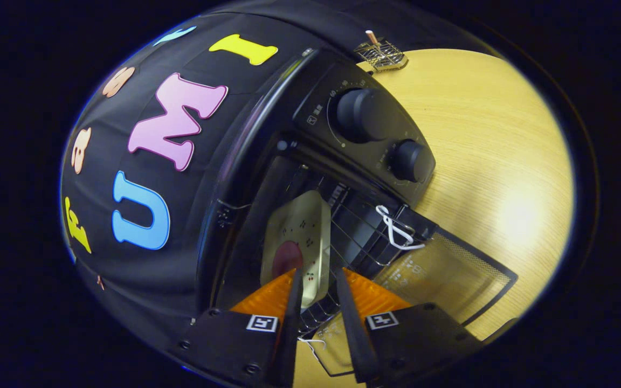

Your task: Open the toaster oven, put the food inside, and close the toaster oven door.

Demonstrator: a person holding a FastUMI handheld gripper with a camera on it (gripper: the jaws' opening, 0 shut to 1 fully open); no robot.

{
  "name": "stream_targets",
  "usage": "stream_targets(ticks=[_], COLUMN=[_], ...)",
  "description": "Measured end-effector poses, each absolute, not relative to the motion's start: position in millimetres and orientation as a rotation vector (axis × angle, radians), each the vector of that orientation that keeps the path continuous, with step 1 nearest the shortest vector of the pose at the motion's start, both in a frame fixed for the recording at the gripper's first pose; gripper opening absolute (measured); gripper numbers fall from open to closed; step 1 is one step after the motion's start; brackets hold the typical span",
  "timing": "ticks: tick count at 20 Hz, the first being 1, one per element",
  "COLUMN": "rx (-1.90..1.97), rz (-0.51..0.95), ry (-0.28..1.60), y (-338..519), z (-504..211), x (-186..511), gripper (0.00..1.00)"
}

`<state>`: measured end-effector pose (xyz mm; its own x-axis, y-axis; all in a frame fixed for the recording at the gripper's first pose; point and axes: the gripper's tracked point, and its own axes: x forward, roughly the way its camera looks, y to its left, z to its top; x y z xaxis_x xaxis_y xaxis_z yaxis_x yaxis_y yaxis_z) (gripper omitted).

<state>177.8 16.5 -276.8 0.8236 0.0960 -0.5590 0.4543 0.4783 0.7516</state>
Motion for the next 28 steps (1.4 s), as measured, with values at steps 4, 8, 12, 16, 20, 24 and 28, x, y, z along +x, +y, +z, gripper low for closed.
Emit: stream_targets(ticks=[4,8,12,16,20,24,28], rx=[0.978,0.785,0.545,0.326,0.192,0.039,0.014], rz=[-0.097,0.018,0.134,0.195,0.21,0.147,0.056], ry=[0.612,0.556,0.422,0.278,0.188,0.106,0.068], y=[34.5,37.5,34.7,22.6,6.2,-30.3,-60.2], z=[-247.9,-198.1,-144.0,-90.7,-50.9,-28.5,-21.5], x=[141.8,110.5,88.8,71.0,47.6,33.1,21.3], gripper=[0.66,0.99,0.99,0.99,0.99,0.99,0.99])
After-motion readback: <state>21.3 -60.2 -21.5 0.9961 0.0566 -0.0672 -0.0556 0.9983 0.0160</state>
